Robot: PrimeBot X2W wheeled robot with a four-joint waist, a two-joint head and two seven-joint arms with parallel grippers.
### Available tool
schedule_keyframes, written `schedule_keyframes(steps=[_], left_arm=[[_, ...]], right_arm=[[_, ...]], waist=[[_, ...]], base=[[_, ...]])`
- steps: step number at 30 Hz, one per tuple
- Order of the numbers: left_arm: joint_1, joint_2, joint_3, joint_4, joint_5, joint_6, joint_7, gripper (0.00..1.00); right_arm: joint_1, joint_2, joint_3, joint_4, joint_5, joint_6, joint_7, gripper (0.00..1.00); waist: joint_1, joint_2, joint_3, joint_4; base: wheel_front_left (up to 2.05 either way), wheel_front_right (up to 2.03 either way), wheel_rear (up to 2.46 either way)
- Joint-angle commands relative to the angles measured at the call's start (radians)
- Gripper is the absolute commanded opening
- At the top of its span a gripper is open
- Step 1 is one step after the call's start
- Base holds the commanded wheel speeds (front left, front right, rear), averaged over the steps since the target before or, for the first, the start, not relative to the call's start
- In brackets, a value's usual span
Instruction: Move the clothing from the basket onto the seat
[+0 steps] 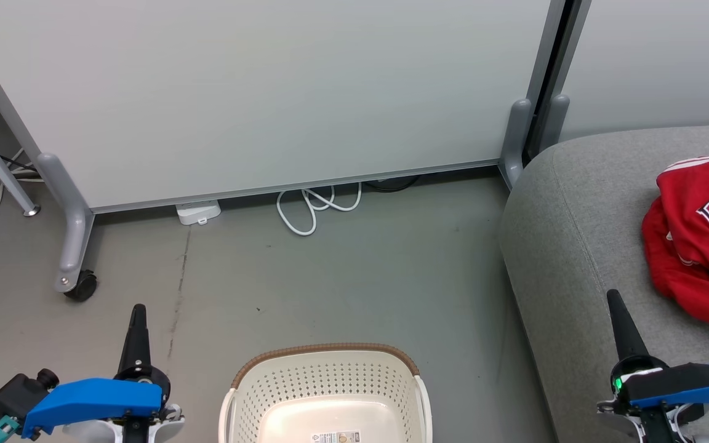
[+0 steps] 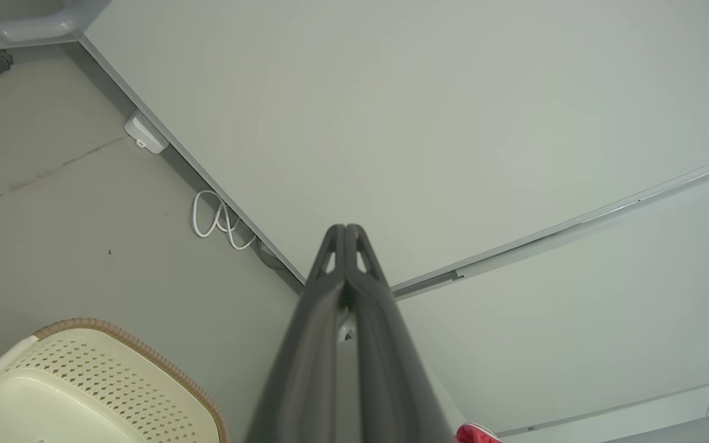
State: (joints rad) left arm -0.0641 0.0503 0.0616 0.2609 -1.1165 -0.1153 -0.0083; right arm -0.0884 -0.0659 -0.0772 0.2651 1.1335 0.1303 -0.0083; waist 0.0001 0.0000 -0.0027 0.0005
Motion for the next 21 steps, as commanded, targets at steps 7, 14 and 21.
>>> schedule_keyframes(steps=[7, 14, 21], left_arm=[[-0.031, 0.0, 0.015, -0.013, -0.092, -0.009, 0.025, 0.0], [-0.033, 0.0, 0.021, -0.014, -0.16, -0.01, 0.041, 0.0], [-0.037, 0.0, 0.028, -0.015, -0.223, -0.012, 0.057, 0.0]], right_arm=[[-0.021, 0.003, -0.01, -0.015, 0.091, 0.001, 0.026, 0.0], [-0.023, 0.005, -0.014, -0.016, 0.156, 0.001, 0.042, 0.0], [-0.023, 0.008, -0.019, -0.017, 0.217, 0.001, 0.058, 0.0]], waist=[[-0.0001, 0.0, 0.001, 0.0], [-0.0001, 0.0, 0.001, 0.0], [-0.0001, 0.0, 0.002, 0.0]], base=[[0.0, 0.0, 0.0], [0.0, 0.0, 0.0], [0.0, 0.0, 0.0]])
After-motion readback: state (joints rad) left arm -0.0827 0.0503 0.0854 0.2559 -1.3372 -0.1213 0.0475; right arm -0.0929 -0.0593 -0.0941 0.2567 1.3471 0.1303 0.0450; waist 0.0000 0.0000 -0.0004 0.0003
